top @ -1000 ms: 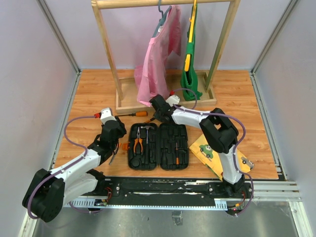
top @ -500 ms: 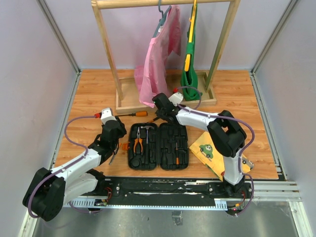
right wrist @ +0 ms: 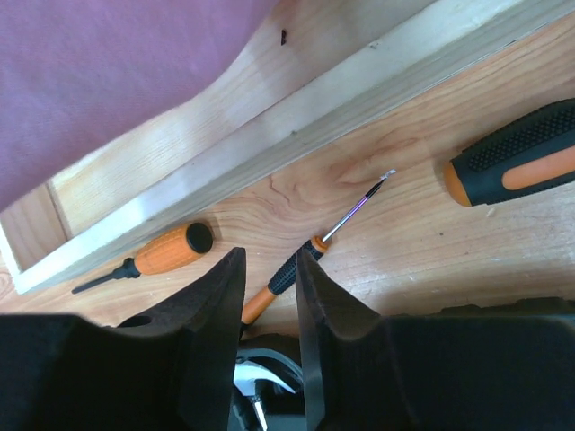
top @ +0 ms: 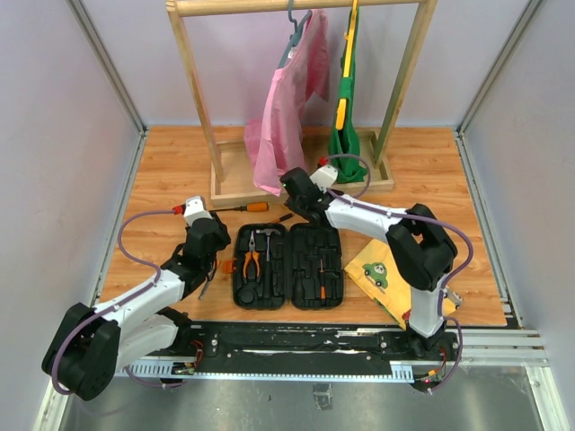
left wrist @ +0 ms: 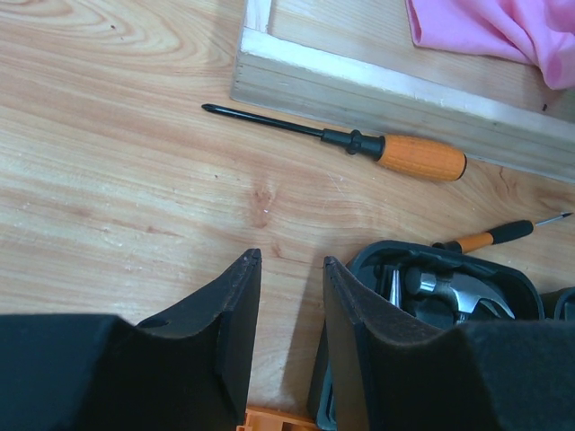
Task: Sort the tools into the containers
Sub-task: Pick up the screwdriver from the center of the board.
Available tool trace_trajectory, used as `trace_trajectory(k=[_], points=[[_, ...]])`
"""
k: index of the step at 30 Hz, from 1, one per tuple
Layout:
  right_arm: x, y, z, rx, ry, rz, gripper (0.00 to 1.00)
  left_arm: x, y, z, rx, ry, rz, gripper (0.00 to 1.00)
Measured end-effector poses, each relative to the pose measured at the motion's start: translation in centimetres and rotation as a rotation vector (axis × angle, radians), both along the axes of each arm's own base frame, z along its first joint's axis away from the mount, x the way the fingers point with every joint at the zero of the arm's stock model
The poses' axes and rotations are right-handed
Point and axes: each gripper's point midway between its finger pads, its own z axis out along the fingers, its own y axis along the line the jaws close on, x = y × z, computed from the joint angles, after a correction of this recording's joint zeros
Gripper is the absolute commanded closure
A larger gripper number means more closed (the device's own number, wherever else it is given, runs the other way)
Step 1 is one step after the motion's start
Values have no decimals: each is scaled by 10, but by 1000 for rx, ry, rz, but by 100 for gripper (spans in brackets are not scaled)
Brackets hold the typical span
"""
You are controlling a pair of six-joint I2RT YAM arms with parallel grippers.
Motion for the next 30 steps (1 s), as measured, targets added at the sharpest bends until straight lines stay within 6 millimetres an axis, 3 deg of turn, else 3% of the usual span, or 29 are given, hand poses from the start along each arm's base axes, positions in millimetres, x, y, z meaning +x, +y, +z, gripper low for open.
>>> trace_trajectory(k=[14,30], points=[[2,7,-45,-109,132,9,62,0,0,0,-1,0,-2,62],[-8,18,-63,-149,254,55,58,1,-1,3,-4,-6,-3,62]])
